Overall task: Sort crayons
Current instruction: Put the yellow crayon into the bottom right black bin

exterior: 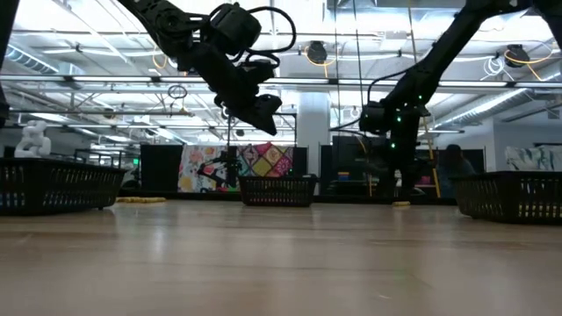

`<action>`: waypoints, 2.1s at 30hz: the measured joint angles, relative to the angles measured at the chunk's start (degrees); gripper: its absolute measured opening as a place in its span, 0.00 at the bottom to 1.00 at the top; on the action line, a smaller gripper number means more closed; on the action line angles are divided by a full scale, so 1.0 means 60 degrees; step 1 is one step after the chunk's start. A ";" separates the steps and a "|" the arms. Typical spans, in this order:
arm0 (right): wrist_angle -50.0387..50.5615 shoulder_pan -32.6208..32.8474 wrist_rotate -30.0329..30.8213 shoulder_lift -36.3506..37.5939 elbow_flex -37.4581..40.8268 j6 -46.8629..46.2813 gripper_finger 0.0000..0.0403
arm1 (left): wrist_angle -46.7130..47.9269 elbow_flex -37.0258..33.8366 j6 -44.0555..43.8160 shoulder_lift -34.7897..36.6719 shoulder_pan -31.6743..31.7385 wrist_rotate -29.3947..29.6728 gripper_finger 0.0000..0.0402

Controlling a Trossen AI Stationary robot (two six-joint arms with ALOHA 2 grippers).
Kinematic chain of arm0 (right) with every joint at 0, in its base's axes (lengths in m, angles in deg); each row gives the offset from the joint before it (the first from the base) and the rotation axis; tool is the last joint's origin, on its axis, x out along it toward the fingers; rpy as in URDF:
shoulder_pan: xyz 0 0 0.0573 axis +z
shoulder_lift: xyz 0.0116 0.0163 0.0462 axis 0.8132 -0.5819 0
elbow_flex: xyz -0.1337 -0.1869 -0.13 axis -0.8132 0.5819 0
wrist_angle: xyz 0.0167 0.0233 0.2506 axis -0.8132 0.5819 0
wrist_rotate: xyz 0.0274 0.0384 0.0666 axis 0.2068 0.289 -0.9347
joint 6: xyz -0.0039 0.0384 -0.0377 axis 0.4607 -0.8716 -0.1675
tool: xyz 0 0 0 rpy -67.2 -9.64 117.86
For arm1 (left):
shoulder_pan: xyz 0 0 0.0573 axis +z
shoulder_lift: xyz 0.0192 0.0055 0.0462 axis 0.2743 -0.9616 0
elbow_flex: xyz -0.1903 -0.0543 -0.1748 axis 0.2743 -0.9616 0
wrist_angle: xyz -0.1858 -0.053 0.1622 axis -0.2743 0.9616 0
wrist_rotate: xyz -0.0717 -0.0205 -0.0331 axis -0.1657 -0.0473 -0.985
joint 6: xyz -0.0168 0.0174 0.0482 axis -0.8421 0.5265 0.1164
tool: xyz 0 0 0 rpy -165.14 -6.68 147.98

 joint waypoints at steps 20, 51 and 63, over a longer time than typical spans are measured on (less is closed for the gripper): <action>0.0845 0.0634 0.0268 0.2201 0.1377 0.0032 0.54 | 0.1245 0.0000 -0.1124 -0.0004 -0.0404 -0.0040 0.59; 0.3559 0.0173 0.4022 0.2181 0.1692 -0.2092 0.03 | 0.1146 0.0000 -0.0275 -0.0004 -0.0183 -0.0299 0.59; 0.4301 0.0219 0.5034 -0.0417 0.1501 -0.1568 0.00 | 0.2207 0.0000 -0.0491 -0.0004 -0.0594 -0.0549 0.59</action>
